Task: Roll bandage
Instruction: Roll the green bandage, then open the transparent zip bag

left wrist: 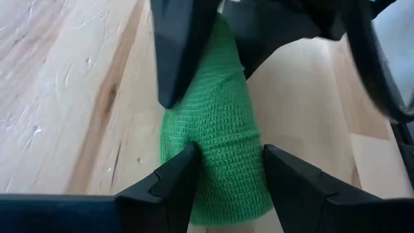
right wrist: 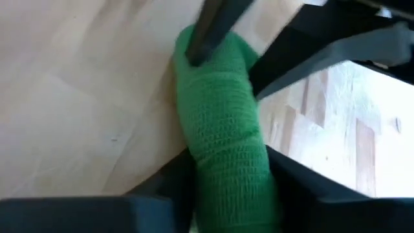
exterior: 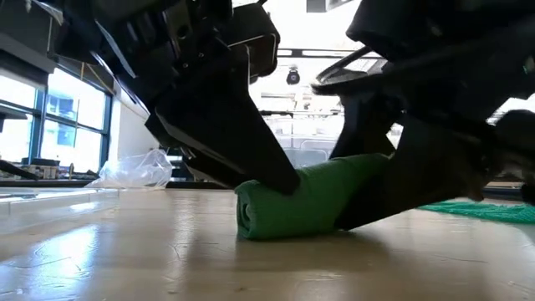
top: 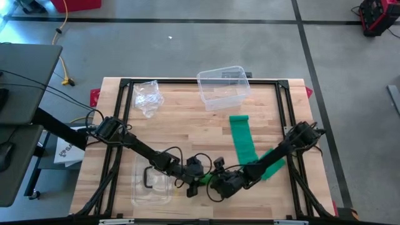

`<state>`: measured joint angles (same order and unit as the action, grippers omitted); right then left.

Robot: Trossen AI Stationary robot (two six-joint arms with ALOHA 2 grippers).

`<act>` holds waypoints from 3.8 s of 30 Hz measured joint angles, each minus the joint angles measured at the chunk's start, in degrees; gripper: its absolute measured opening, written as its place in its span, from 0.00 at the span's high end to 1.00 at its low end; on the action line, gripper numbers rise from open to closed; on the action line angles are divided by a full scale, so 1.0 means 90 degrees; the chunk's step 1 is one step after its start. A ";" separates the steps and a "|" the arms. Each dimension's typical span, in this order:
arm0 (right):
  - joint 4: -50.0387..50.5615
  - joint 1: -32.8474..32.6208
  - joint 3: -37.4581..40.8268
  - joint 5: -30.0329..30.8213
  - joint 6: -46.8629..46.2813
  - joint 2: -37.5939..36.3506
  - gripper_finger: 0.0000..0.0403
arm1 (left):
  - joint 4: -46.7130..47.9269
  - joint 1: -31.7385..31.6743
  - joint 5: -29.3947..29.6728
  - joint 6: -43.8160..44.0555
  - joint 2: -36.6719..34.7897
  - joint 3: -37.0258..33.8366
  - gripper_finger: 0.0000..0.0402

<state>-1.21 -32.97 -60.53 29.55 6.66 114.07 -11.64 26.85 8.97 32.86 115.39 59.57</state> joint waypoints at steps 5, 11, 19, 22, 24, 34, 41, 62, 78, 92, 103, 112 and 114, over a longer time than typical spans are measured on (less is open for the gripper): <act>0.0305 0.0096 0.0000 -0.0457 -0.0371 -0.0460 0.41 | 0.0031 0.0010 0.0040 -0.0022 -0.0002 -0.0002 0.58; 0.0791 0.0265 -0.0015 -0.1306 -0.0722 -0.0996 0.32 | 0.0080 0.0022 0.0190 -0.0441 -0.0056 0.0087 0.66; 0.1102 0.0298 -0.0015 -0.1477 -0.0768 -0.1603 0.32 | 0.0906 0.0037 0.0392 -0.0978 -0.0136 0.0517 0.73; 0.1100 0.0303 -0.0015 -0.1475 -0.0892 -0.1701 0.32 | 0.0946 0.0036 0.0439 -0.1047 -0.0208 0.0532 0.72; 0.1182 0.0307 -0.0016 -0.1470 -0.1016 -0.1697 0.32 | 0.0978 0.0031 0.0516 -0.1105 -0.0265 0.0531 0.70; 0.1643 0.0267 -0.0015 -0.1254 -0.1562 -0.1691 0.32 | 0.0913 -0.0170 0.0011 -0.1069 -0.0381 0.0537 0.48; 0.2115 0.0240 -0.0015 -0.1223 -0.1598 -0.1853 0.32 | 0.1575 -0.0333 -0.0223 -0.1127 -0.1092 0.0546 0.45; 0.0812 0.1327 0.2122 -0.1149 -0.1044 -0.3353 0.32 | 0.5534 -0.4376 0.1818 0.0391 -0.3594 -0.0994 0.57; 0.0334 0.2176 0.2341 -0.1835 -0.0914 -0.3391 0.32 | 0.6698 -0.5199 0.3155 -0.0511 -0.3416 -0.0495 0.63; 0.0274 0.1749 0.2324 -0.1833 -0.1814 -0.3478 0.32 | 0.6568 -0.5718 0.1572 -0.1335 -0.2588 -0.0503 0.92; -0.0638 0.0605 0.2317 -0.1296 -0.3046 -0.3476 0.32 | 0.5631 -0.2026 0.1172 -0.0562 -0.4048 -0.0328 0.99; -0.1321 0.1189 0.2314 -0.1568 -0.2159 -0.3432 0.32 | 0.1853 -0.0169 0.1177 -0.1696 -0.4550 -0.1431 1.00; -0.1560 0.1419 0.2347 -0.1790 -0.1858 -0.3360 0.32 | 0.0807 -0.0006 0.1164 -0.1923 -0.4613 -0.1723 1.00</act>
<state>-15.25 -20.20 -39.41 13.44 -10.07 83.82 -4.38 26.79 19.44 15.55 73.87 44.06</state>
